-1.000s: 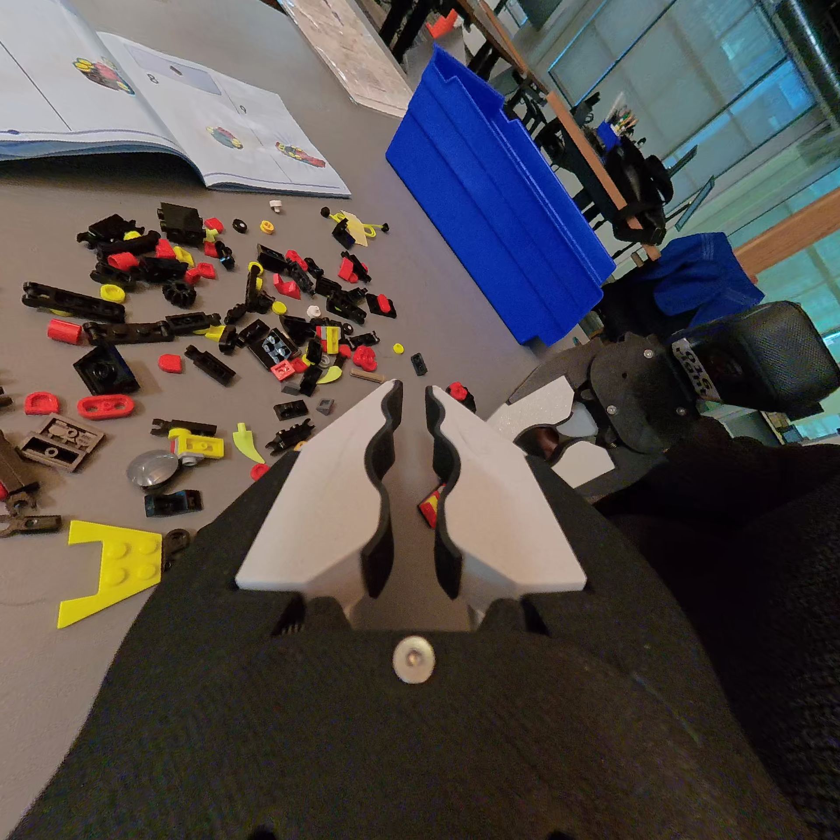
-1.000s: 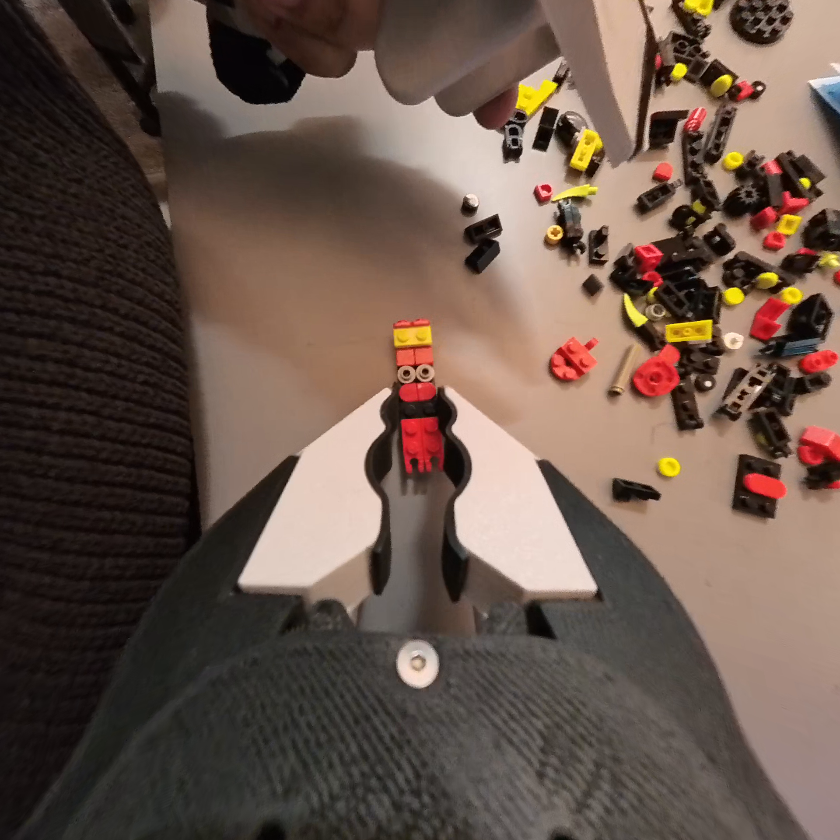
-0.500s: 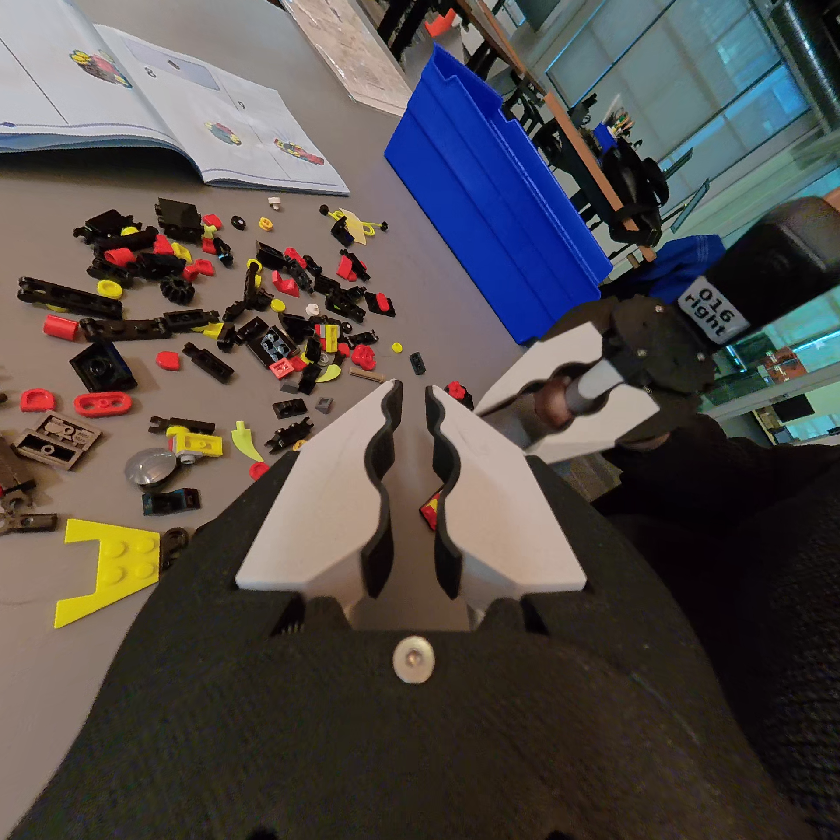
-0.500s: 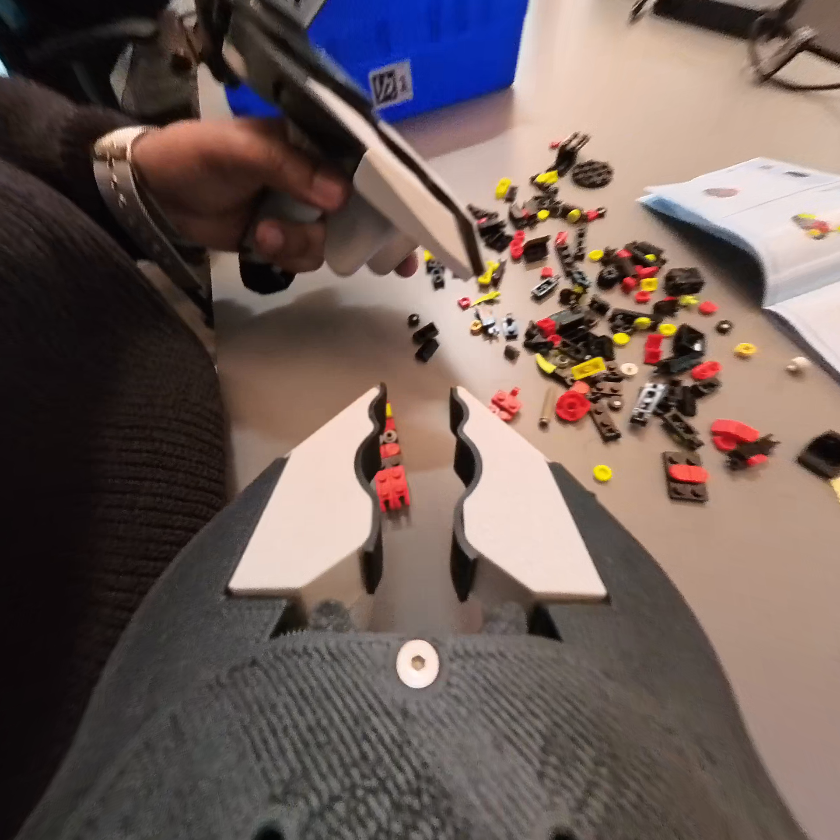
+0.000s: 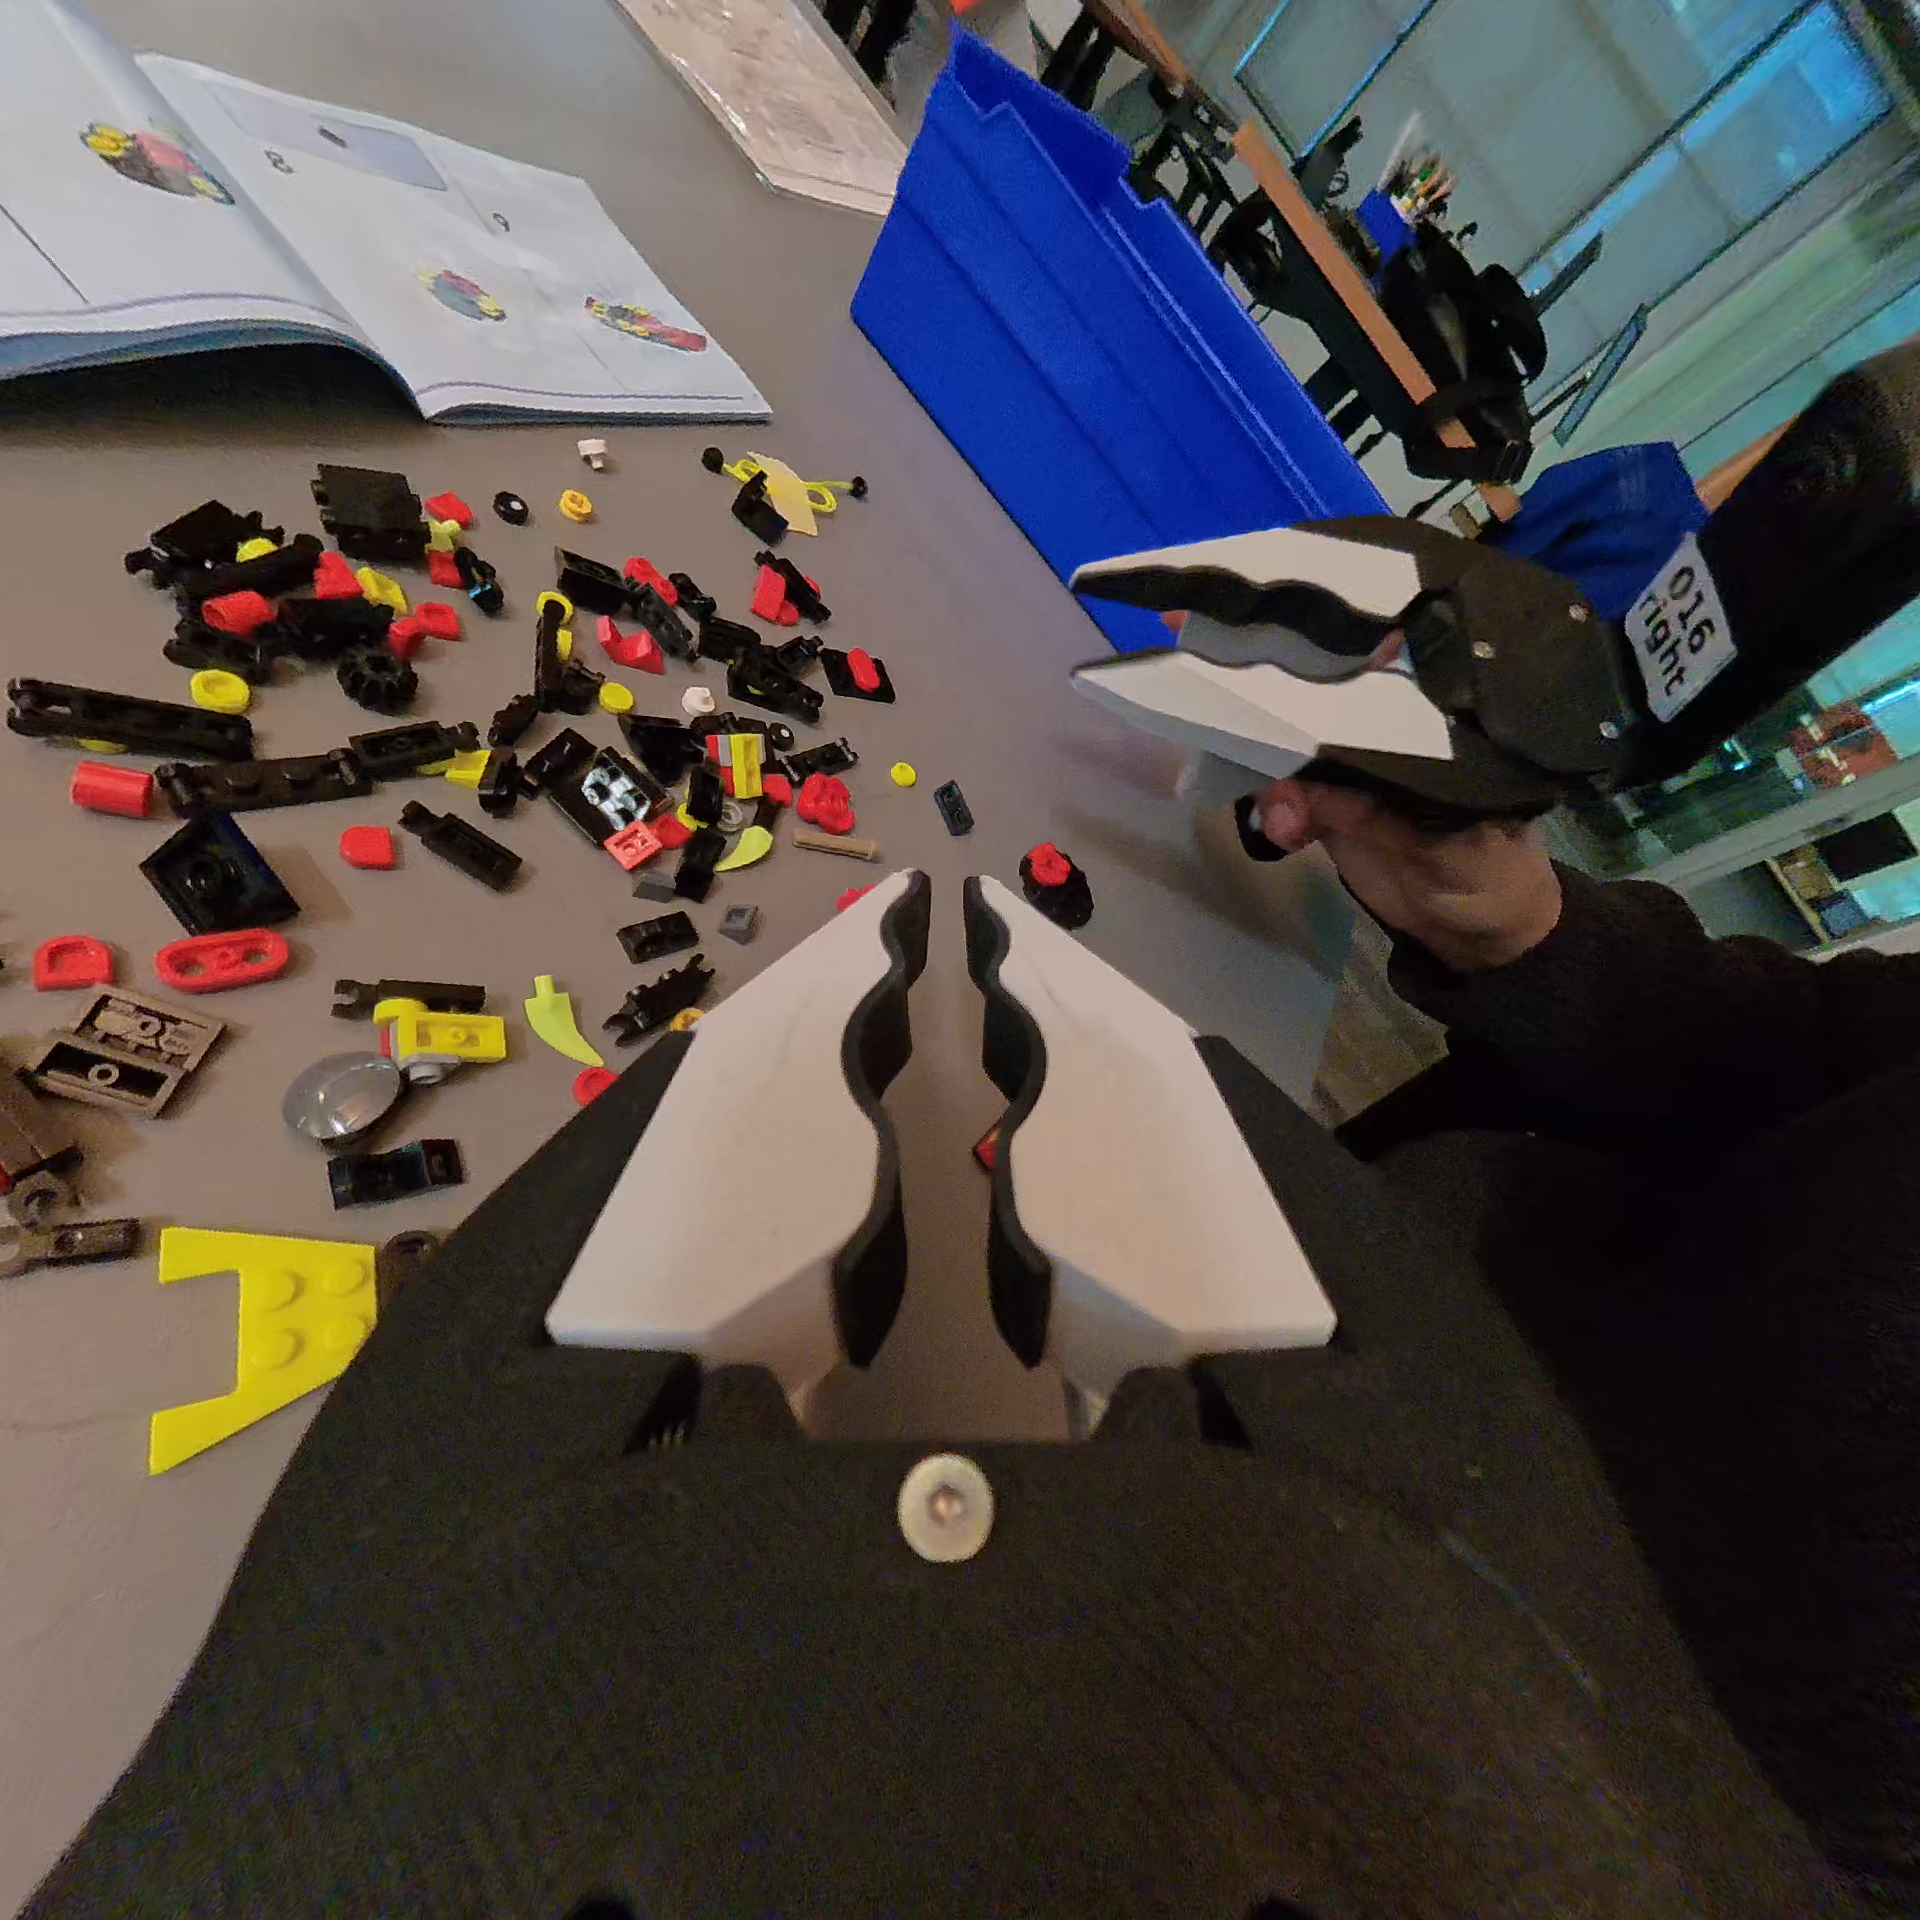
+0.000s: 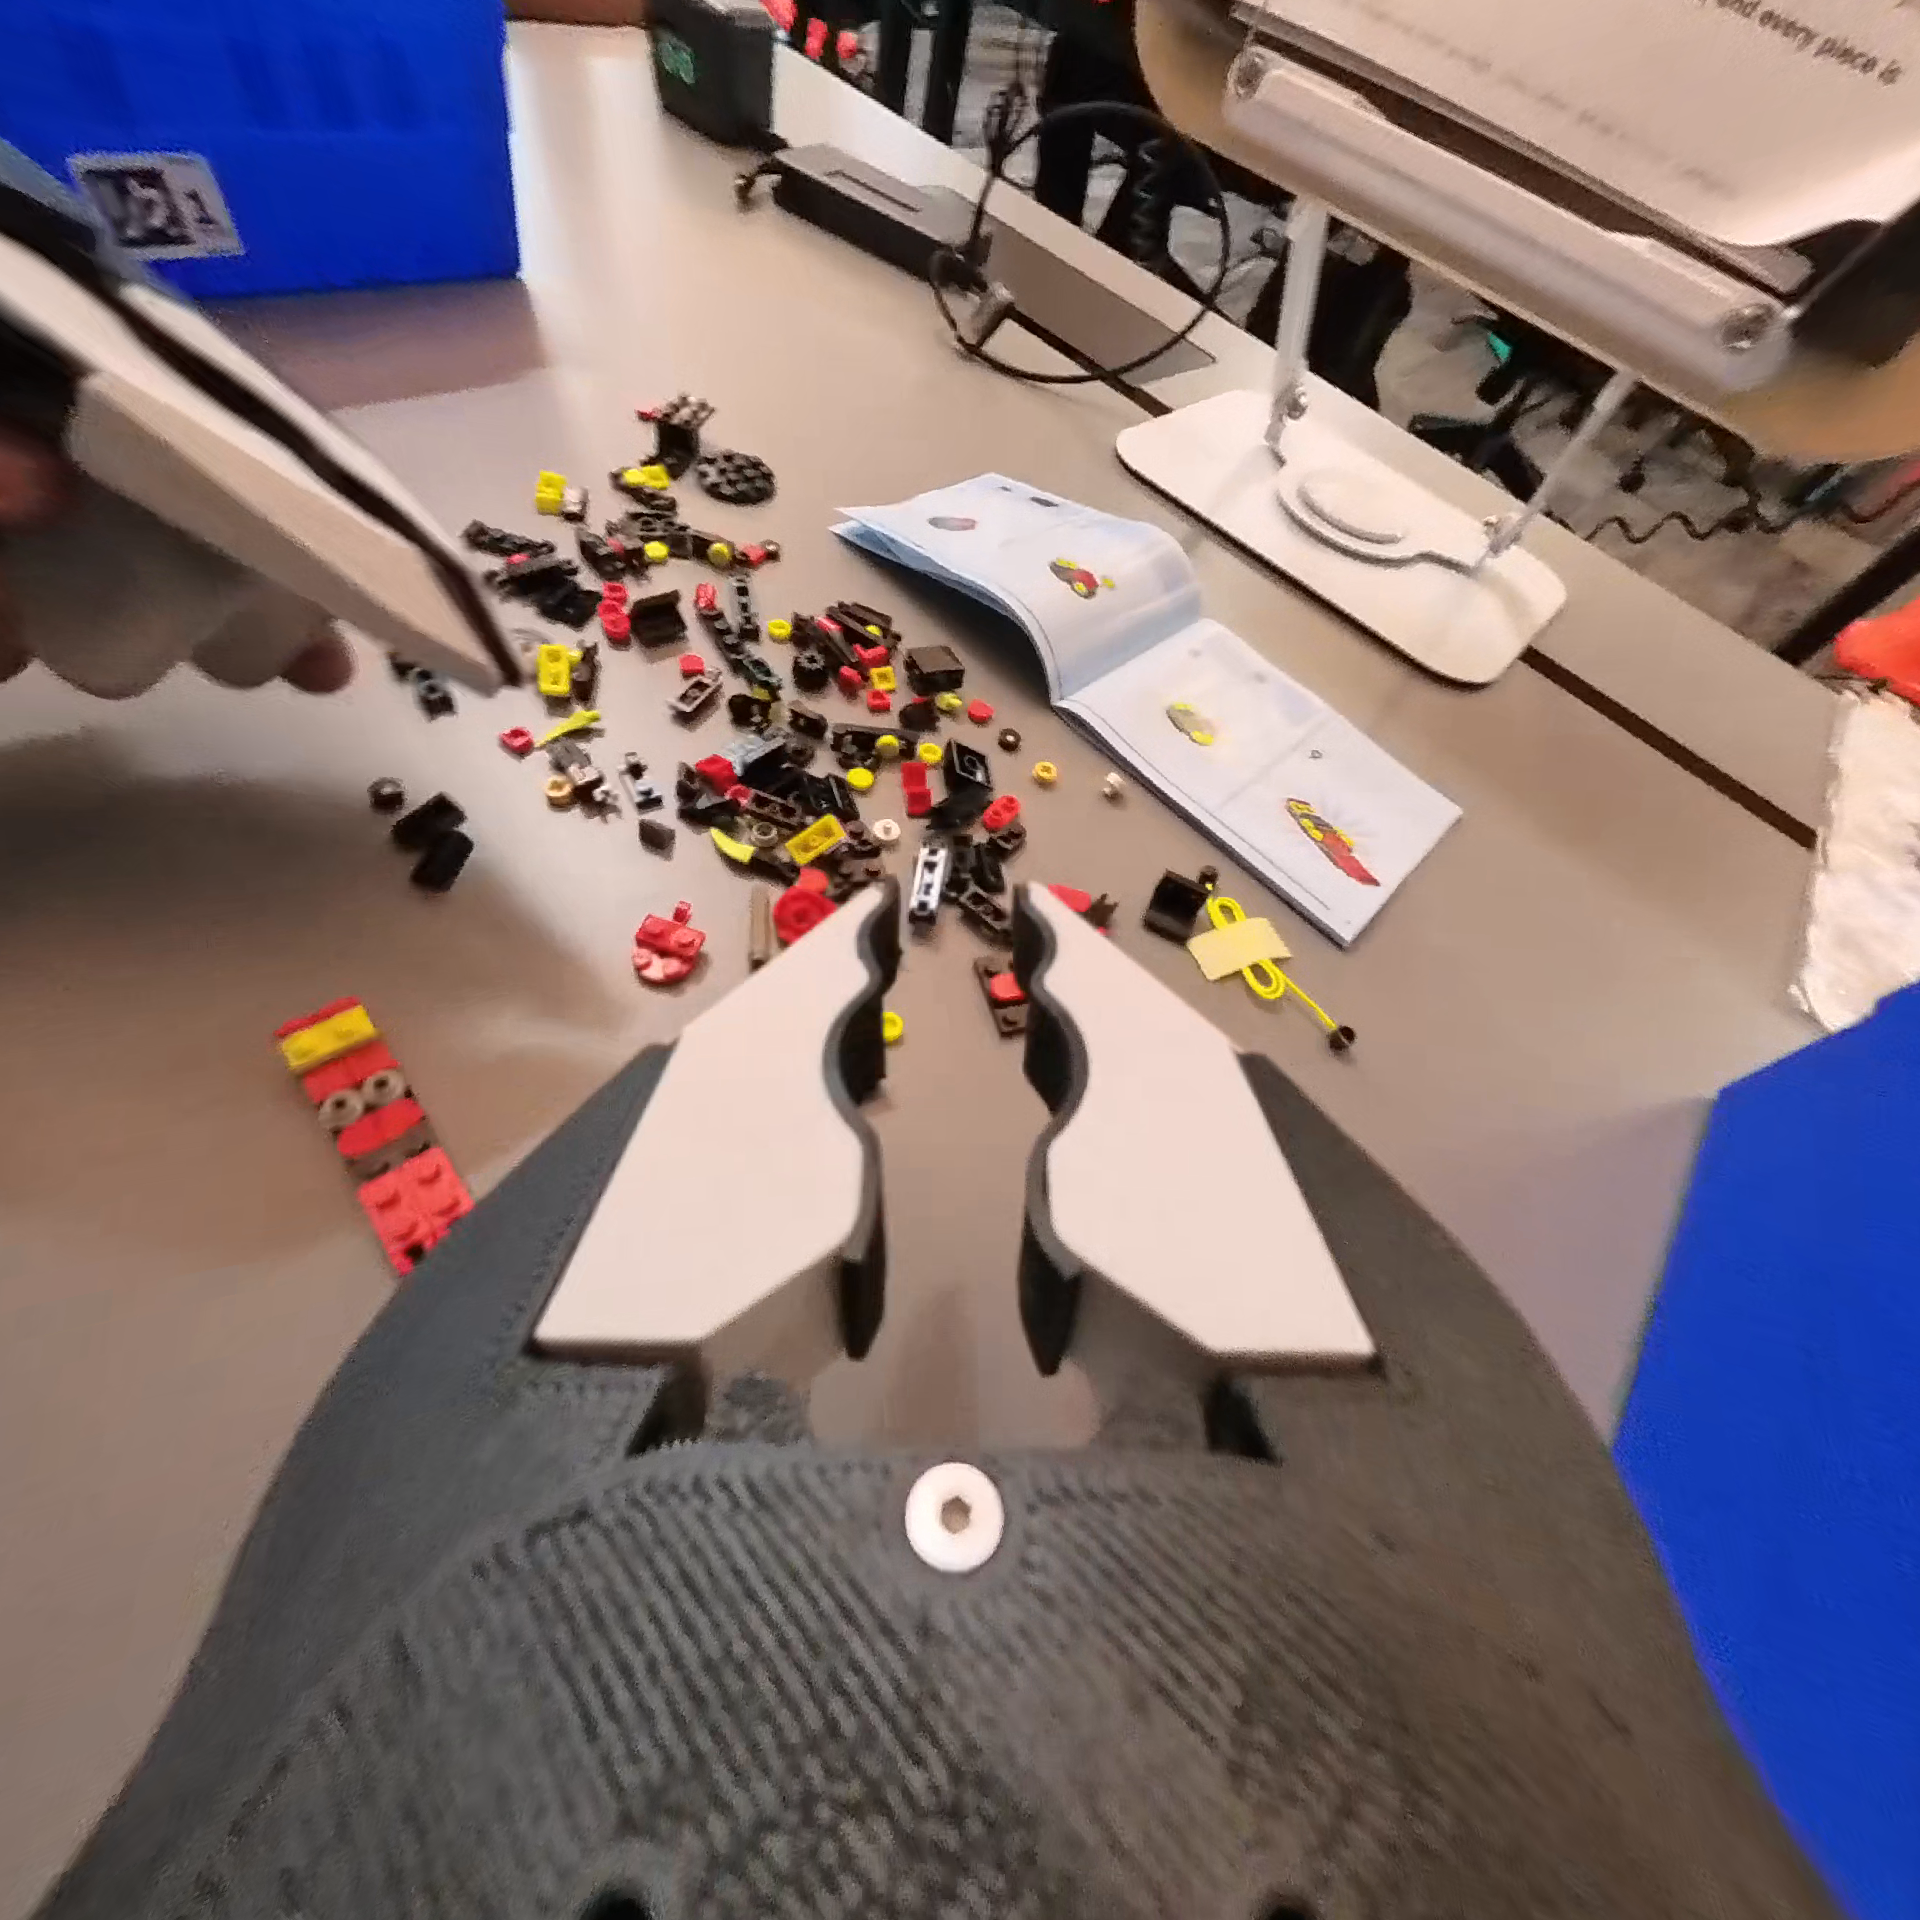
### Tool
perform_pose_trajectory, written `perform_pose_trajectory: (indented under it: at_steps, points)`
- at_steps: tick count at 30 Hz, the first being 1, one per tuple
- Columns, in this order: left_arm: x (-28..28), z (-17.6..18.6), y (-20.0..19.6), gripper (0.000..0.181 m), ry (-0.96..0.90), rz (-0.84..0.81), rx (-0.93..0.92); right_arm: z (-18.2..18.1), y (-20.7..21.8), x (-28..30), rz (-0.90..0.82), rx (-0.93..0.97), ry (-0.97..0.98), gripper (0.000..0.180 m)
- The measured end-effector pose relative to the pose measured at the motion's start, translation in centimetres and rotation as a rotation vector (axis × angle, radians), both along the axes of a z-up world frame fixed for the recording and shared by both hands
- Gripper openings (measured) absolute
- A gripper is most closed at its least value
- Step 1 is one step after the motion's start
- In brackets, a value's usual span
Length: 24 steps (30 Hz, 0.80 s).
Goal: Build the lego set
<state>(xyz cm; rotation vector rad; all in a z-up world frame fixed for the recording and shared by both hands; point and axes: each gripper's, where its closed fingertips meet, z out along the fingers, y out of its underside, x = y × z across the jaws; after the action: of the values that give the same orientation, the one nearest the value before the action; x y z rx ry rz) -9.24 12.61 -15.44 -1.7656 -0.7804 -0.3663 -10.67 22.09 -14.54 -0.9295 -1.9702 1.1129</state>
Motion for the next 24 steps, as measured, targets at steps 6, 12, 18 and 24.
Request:
perform_pose_trajectory:
  at_steps: [6, 12, 18, 24]
  points:
    - [0.8, 0.2, 0.2, 0.003, 0.051, -0.022, -0.026, 2.6, 1.2, -0.9, -0.147, -0.095, 0.106, 0.0]
    - [0.3, -0.1, -0.1, 0.002, 0.082, 0.006, -0.055, 2.2, 1.1, -1.1, -0.187, 0.132, 0.138, 0.0]
    - [0.8, 0.2, -1.1, 0.003, 0.089, 0.02, -0.048, 2.5, 0.9, -3.3, -0.187, 0.166, 0.233, 0.0]
    - [0.8, 0.3, -1.3, 0.006, 0.074, 0.039, -0.043, 2.4, -1.8, -3.4, 0.029, -0.074, 0.099, 0.028]
